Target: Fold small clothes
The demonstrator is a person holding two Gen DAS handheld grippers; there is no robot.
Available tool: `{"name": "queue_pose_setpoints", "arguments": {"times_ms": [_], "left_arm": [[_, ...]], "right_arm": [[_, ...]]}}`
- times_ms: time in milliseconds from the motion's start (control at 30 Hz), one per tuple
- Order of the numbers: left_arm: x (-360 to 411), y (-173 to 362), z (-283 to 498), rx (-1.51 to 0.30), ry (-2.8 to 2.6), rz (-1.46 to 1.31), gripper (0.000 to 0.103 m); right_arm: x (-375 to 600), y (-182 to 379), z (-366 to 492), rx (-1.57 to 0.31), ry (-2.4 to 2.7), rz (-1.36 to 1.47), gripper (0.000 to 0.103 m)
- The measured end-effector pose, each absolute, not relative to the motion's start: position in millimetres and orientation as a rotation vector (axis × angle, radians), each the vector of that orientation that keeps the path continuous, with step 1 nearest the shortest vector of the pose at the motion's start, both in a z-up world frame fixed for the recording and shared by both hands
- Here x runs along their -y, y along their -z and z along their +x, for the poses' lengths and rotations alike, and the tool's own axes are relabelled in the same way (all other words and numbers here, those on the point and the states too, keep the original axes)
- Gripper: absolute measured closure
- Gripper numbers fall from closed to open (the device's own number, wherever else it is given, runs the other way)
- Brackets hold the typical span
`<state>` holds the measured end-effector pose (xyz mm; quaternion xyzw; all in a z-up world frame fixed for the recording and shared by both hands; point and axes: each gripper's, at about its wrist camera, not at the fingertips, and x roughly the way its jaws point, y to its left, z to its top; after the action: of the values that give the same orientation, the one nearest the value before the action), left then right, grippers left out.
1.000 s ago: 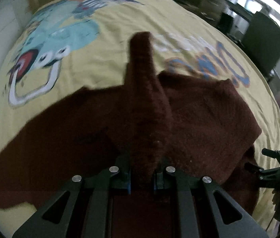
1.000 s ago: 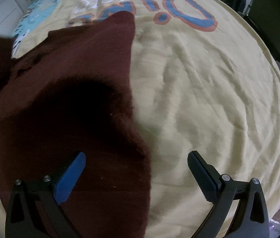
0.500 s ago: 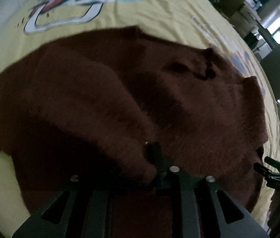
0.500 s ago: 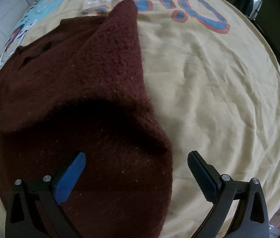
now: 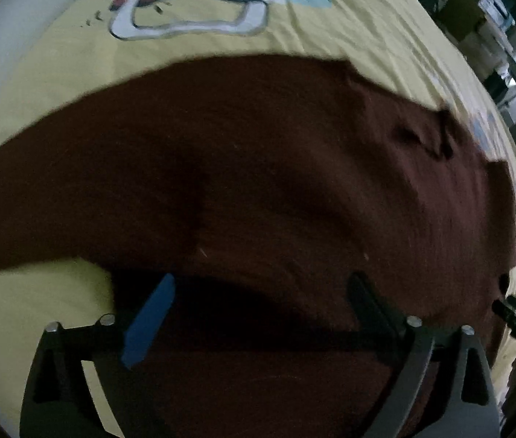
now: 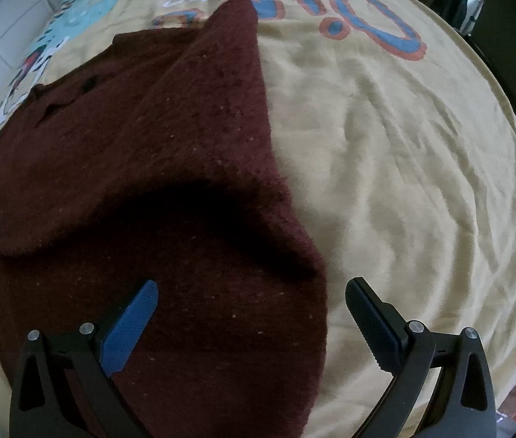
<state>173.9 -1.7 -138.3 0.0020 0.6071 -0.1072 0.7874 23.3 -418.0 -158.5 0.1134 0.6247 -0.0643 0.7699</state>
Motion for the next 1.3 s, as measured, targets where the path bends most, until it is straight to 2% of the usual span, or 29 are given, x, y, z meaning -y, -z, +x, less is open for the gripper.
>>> {"name": "queue_pose_setpoints", "arguments": {"times_ms": [100,233,467,500,533,567,633,667,800,1033,1233,1267,1300], "left_arm": [[-9,130,188,-1.288,0.233,-0.023,0.001],[-4,137,210,-1.308,0.263,-0.043,0.001],[11,181,230,-1.434,0.204,0.032,0.002],[15,180,228,-1.420,0.199,0.058,0.008],[20,179,225,-1.404,0.209,0.088,0.030],[26,176,221,-1.386,0.234,0.112,0.043],[32,171,217,-1.365,0.266,0.122,0.083],[35,169,215,-1.364,0.290,0.113,0.087],[41,158,209,-1.292,0.305,0.153,0.093],[11,99,223,-1.100,0.276,0.050,0.094],[13,122,228,-1.149,0.263,0.108,0.093],[9,125,228,-1.158,0.259,0.098,0.093],[6,130,228,-1.170,0.255,0.079,0.093]], "right_arm": [[414,160,23,-1.355,0.136,0.243,0.000],[411,161,23,-1.358,0.136,0.232,0.000],[415,158,17,-1.363,0.151,0.228,0.000],[416,158,17,-1.364,0.153,0.226,0.000],[417,157,17,-1.364,0.153,0.222,0.000],[420,156,18,-1.364,0.152,0.222,0.000],[427,152,20,-1.352,0.149,0.231,0.000],[430,147,23,-1.338,0.150,0.241,0.000],[441,132,39,-1.301,0.147,0.267,0.000],[453,121,85,-1.257,0.126,0.328,0.000],[435,148,135,-1.317,0.078,0.352,0.001],[436,153,139,-1.332,0.079,0.362,0.002],[436,158,142,-1.351,0.090,0.359,0.014]]}}
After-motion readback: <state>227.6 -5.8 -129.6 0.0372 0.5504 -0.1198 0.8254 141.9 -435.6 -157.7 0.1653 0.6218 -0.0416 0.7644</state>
